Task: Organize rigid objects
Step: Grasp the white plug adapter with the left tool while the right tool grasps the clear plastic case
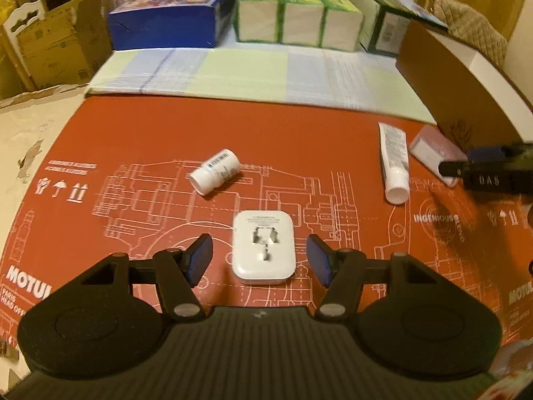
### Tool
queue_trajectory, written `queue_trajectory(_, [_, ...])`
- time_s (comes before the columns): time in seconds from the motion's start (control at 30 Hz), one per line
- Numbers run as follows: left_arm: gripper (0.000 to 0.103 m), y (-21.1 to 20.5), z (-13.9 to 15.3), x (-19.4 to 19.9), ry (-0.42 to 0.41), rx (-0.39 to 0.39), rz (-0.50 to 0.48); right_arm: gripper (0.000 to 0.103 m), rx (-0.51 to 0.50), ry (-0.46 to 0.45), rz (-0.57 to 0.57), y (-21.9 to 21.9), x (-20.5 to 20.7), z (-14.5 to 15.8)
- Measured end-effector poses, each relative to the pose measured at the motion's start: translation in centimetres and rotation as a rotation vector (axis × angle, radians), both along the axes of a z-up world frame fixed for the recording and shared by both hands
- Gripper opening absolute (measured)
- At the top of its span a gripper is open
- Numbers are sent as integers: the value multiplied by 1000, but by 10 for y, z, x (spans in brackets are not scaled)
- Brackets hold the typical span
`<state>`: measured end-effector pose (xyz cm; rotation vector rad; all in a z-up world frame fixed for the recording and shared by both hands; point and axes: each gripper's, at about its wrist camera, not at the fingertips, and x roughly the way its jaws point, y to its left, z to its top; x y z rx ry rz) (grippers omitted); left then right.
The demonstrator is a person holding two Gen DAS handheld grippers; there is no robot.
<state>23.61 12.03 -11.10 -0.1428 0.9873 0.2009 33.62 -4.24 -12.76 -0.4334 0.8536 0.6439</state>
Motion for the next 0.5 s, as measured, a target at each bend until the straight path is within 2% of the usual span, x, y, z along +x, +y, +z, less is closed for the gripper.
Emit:
queue_trajectory(0.17, [55, -5, -14, 14, 19, 56, -40, 57, -23, 3, 1, 7, 8, -6])
queue_trajectory(0.2, [51, -5, -16, 17, 27, 62, -49, 57, -27, 5, 1, 8, 11, -7])
queue_trajectory(0.23, [48, -6, -19, 20, 37, 64, -62, 57, -31, 6, 1, 9, 13, -8])
queue_trajectory(0.33, [46, -6, -29, 29, 82, 70, -79, 57, -36, 14, 2, 12, 19, -10])
queue_trajectory(0.5, [45, -4, -32, 39, 93, 62, -87, 57, -49, 25, 7, 18, 30, -13])
